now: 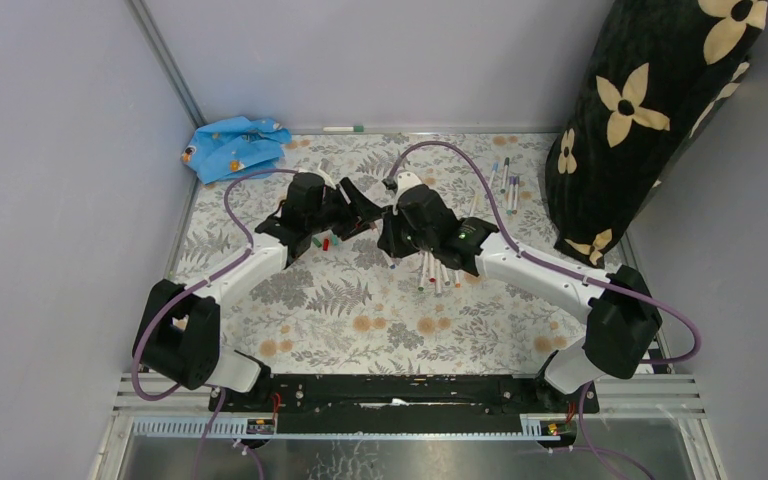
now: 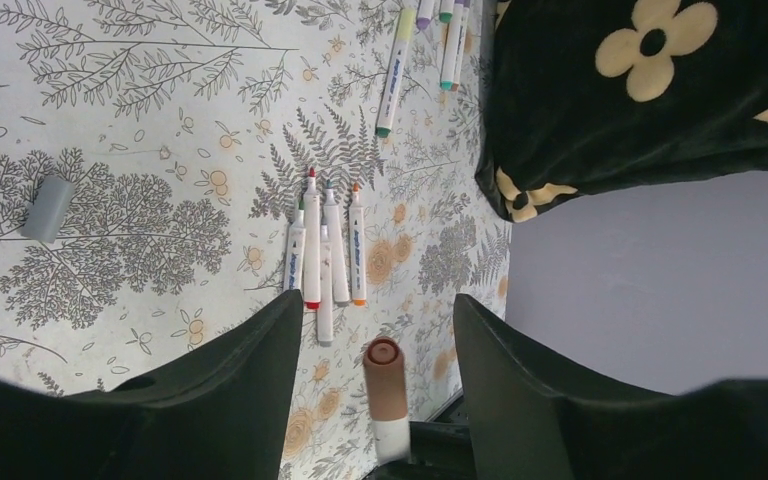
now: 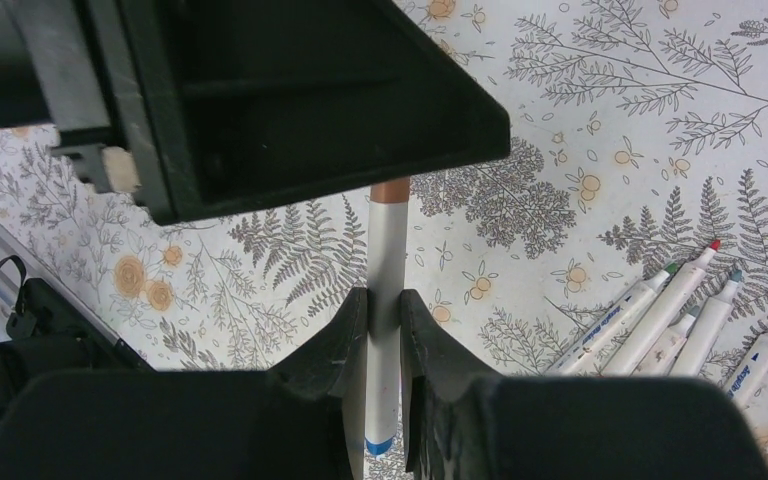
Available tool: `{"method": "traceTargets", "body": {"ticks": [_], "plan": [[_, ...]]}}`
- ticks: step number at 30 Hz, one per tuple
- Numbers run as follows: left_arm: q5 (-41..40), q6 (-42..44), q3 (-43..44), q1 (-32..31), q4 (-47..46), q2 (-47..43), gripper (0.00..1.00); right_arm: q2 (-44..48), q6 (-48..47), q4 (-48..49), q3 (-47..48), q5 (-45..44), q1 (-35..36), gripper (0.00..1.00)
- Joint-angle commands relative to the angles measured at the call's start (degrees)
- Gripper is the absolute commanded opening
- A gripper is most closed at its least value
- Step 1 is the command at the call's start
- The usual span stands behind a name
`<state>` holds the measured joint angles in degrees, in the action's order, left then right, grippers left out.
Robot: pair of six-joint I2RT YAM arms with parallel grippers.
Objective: Open the pen caps
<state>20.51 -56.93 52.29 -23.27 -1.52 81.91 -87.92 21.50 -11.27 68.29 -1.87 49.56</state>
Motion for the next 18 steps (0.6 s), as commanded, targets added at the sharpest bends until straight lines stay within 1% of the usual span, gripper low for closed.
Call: {"method": "traceTargets", "body": {"ticks": [1, 6, 10, 14, 18], "plan": [[2.1, -1.1, -1.3, -0.4, -4.4, 0.4, 0.62, 0.8, 0.5, 2.1, 3.4, 0.3, 0.7, 0.0], [2.1, -1.5, -1.5, -0.4, -4.7, 0.1, 0.55, 0.6, 0.5, 2.2, 3.6, 0.4, 0.9, 0.0], [1.8, -1.7, -1.6, -0.4, -4.7, -0.4, 0.43, 0.5, 0.6, 2.3, 3.4, 0.7, 1.1, 0.0], [1.6, -1.6, -1.7, -0.3, -4.5, -0.7, 0.37, 0.6, 0.7, 2.6, 3.0, 0.7, 1.1, 0.0], [1.6, -1.5, -1.9, -0.4, -4.5, -0.7, 0.32, 0.6, 0.7, 2.7, 2.9, 0.8, 1.2, 0.0]]}}
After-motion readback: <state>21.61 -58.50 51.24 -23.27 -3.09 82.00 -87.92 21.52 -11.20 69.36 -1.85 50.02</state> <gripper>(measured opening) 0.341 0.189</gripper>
